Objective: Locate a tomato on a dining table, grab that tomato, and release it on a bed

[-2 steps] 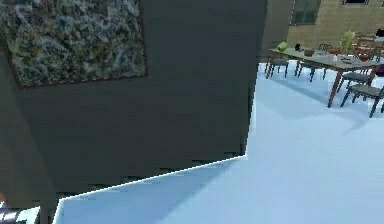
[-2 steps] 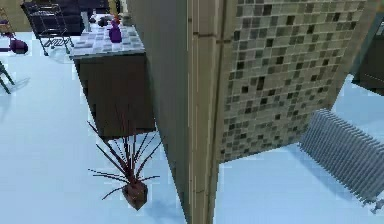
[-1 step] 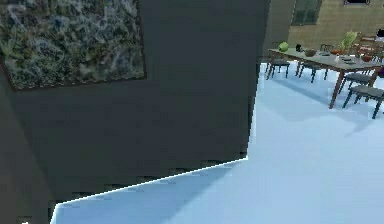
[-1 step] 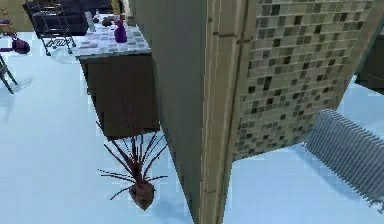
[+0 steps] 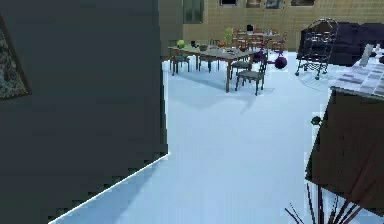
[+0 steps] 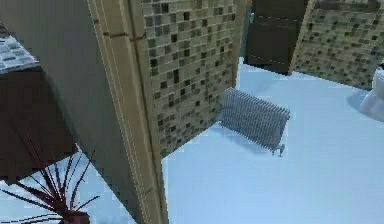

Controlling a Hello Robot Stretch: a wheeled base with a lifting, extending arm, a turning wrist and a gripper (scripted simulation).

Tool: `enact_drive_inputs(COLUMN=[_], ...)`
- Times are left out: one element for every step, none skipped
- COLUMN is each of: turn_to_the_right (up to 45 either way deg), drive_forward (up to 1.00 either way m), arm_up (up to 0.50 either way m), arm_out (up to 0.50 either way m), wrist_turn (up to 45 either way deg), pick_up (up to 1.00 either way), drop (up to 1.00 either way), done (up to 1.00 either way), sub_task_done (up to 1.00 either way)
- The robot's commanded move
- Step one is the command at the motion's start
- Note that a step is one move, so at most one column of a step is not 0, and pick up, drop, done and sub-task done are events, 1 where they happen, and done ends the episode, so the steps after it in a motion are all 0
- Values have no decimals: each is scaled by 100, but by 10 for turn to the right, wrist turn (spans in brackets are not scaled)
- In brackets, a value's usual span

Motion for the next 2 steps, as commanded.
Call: enact_drive_inputs(turn_to_the_right=[0,-450], drive_forward=[85,0], arm_up=[0,0], arm_out=[0,0], wrist_turn=[0,0], pick_up=[0,0], drop=[0,0], done=[0,0], sub_task_done=[0,0])
